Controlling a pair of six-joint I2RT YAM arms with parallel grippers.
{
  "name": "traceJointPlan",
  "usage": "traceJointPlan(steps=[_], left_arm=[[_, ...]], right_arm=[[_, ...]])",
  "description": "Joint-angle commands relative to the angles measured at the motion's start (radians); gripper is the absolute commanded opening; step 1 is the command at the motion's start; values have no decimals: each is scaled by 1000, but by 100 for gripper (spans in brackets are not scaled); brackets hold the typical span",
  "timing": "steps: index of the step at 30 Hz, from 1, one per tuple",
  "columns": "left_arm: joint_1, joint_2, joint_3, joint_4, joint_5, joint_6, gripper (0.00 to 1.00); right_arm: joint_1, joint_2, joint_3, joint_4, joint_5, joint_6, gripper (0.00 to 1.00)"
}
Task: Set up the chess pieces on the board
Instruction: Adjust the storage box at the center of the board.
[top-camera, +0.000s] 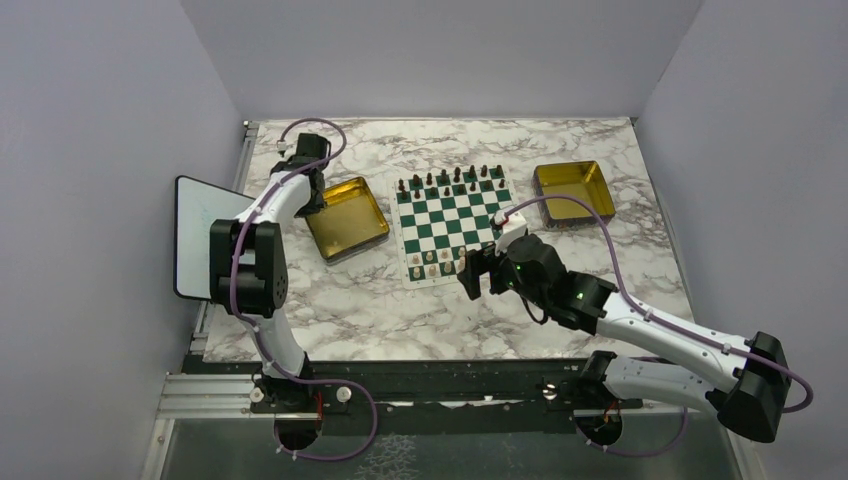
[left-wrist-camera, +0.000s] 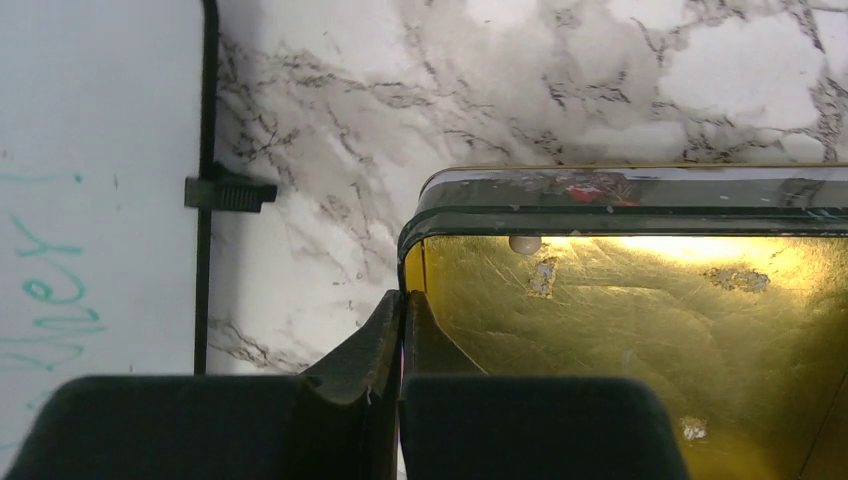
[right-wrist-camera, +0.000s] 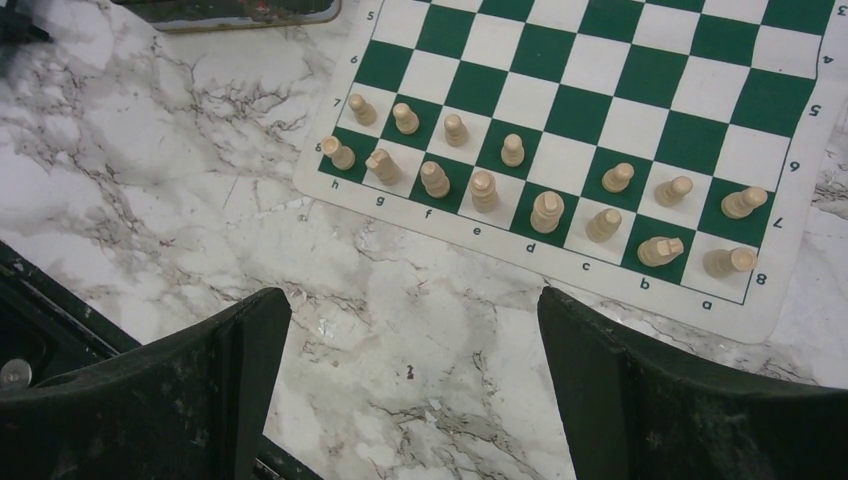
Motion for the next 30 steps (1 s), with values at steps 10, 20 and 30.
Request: traceJointPlan(steps=[10,20,30], left_arm=[[9,124,127,4,230,384,0],[9,163,176,4,320,383,9],[8,178,202,-30,250,307,5]], right_arm=[[6,-32,1,3,42,-15,100],[6,-26,3,-1,48,-11,100],[7,-13,12,6,38,-16,100]])
